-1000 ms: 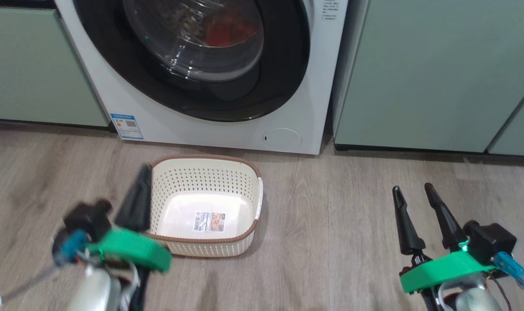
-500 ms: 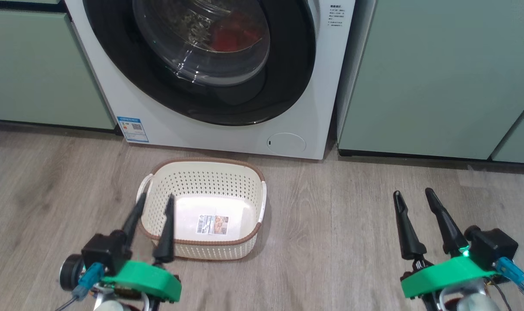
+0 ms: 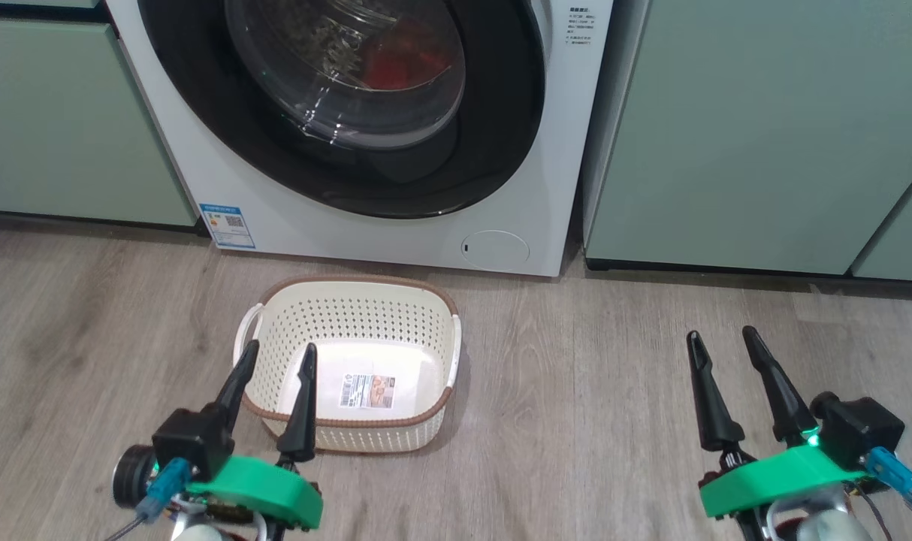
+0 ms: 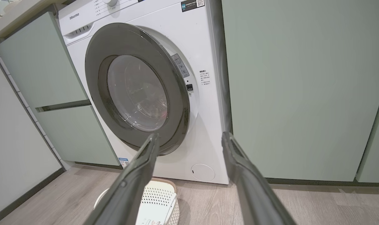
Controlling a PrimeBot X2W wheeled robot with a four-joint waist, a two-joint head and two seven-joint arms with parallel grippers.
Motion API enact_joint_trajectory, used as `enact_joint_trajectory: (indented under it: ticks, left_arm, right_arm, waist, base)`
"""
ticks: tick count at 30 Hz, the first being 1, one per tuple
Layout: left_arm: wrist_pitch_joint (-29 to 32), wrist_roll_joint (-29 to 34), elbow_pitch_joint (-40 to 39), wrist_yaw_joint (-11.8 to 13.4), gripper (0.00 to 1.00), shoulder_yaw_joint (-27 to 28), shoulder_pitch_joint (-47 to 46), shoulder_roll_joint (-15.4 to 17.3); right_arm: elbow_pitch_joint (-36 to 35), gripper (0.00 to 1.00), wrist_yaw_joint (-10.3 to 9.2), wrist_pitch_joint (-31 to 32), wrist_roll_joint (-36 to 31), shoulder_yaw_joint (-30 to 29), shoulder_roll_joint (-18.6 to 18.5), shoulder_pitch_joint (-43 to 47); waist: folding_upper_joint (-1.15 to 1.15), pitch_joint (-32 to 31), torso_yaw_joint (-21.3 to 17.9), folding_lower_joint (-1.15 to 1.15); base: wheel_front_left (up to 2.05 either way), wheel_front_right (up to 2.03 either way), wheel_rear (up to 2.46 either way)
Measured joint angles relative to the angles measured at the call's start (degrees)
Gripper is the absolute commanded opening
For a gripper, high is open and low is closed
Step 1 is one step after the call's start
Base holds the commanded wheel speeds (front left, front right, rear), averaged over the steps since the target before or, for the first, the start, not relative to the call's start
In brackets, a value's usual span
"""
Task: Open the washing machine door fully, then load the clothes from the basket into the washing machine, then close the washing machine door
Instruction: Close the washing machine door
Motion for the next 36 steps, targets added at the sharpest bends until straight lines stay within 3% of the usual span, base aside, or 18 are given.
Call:
enact_joint_trajectory:
  ticks: [24, 25, 27, 36]
  left_arm:
    - [0.0, 0.0, 0.5, 0.4, 1.0, -1.1, 0.0, 0.0]
    - [0.0, 0.0, 0.5, 0.4, 1.0, -1.2, 0.0, 0.0]
    - [0.0, 0.0, 0.5, 0.4, 1.0, -1.3, 0.0, 0.0]
    - [0.0, 0.0, -0.2, 0.2, 1.0, -1.6, -0.5, -0.1]
  right_arm:
    - [-0.1, 1.0, 0.0, 0.0, 0.0, 0.0, 0.0, 0.0]
    - [-0.1, 0.95, 0.0, 0.0, 0.0, 0.0, 0.0, 0.0]
    - [-0.4, 0.0, 0.0, 0.0, 0.0, 0.0, 0.0, 0.0]
    - [-1.0, 0.0, 0.0, 0.0, -2.3, 4.6, -0.2, -2.3]
  waist:
    - [0.0, 0.4, 0.4, 0.0]
    - [0.0, 0.6, 0.4, 0.0]
    - [0.0, 1.0, 0.5, 0.0]
    - [0.0, 5.0, 1.8, 0.0]
  base:
    - [0.0, 0.0, 0.0]
    - [0.0, 0.0, 0.0]
    - [0.0, 0.0, 0.0]
    - [0.0, 0.0, 0.0]
